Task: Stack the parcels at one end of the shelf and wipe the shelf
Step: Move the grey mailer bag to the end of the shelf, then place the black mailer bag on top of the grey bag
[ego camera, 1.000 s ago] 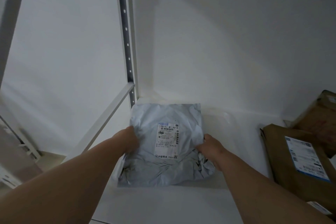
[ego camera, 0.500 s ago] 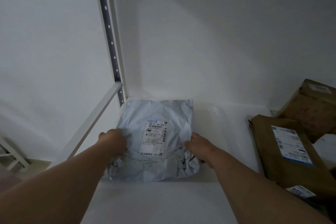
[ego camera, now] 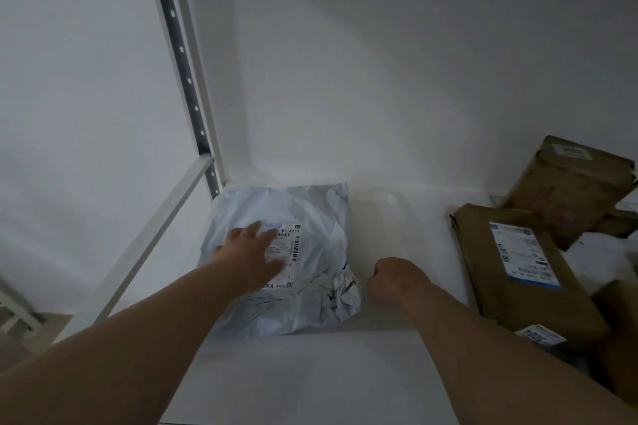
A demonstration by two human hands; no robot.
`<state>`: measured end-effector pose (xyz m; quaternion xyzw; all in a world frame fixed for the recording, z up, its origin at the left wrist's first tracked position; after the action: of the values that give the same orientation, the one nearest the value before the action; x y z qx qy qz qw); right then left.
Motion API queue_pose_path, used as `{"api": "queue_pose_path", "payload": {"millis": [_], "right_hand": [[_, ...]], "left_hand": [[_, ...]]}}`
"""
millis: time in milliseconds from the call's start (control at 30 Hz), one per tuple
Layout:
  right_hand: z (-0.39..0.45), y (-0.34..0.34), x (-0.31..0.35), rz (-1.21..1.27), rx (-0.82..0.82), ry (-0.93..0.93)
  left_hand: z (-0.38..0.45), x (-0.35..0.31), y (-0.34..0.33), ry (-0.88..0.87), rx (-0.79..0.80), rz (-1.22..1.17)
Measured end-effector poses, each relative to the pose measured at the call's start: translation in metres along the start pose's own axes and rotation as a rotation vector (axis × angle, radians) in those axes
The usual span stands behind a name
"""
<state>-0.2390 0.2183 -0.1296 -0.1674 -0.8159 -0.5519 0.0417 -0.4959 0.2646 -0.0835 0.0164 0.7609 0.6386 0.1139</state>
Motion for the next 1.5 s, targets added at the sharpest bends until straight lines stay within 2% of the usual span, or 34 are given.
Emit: {"api": "queue_pose_path", "payload": {"millis": [100,200,333,433,667,767,867,967,1067,1167,1367,1500], "right_hand": [[-0.007,-0.005,-0.001,-0.036,0.055,0.02],[-0.019,-0.01,-0.003,-0.023,0.106,0.02],[-0.03,-0.021,-0.012,-0.002,0.181,-0.002],[-0.04,-0.03,-0.018,0.112,0.266,-0.047],[-0.056,-0.035,-0.019,0.238,0.318,-0.106],[-0.063,-0.026,-0.014,0.239,0.269,-0.087],[-0.061,-0.011,-0.012,0.211,0.191,-0.04],[-0.067,0.014,-0.013,0.164,0.073,0.045],[-0.084,0.039,-0.021,0.19,-0.04,0.132],[-0.106,0.063,-0.038,0.218,-0.121,0.198],[-0.17,0.111,-0.117,0.315,-0.254,0.245],[-0.212,0.136,-0.205,0.39,-0.325,0.137]], "left_hand": [[0.002,-0.019,-0.027,-0.104,0.148,0.056],[0.0,-0.024,-0.046,-0.087,0.247,0.066],[-0.008,-0.031,-0.052,-0.089,0.256,0.091],[-0.015,-0.037,-0.052,-0.105,0.279,0.11],[-0.025,-0.042,-0.052,-0.092,0.271,0.148],[-0.022,-0.046,-0.048,-0.054,0.24,0.099],[-0.023,-0.063,-0.029,-0.051,0.117,0.08],[-0.028,-0.092,-0.005,-0.09,-0.004,0.012],[-0.032,-0.12,0.01,-0.081,-0.075,-0.165],[-0.037,-0.155,0.023,-0.104,-0.127,-0.179],[-0.075,-0.27,0.048,-0.128,-0.216,-0.224],[-0.096,-0.356,0.039,-0.16,-0.178,-0.32]]}}
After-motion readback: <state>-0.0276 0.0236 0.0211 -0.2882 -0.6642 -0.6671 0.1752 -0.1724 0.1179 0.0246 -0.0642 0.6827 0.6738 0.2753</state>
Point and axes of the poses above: each hand's wrist, its own z-axis towards the middle knuckle, its own y-axis out of the back of the hand, x = y × z, the point moved 6 cm from there along z, towards the middle knuckle, and after that the axes turned 6 degrees about y, right-handed, at the moved point
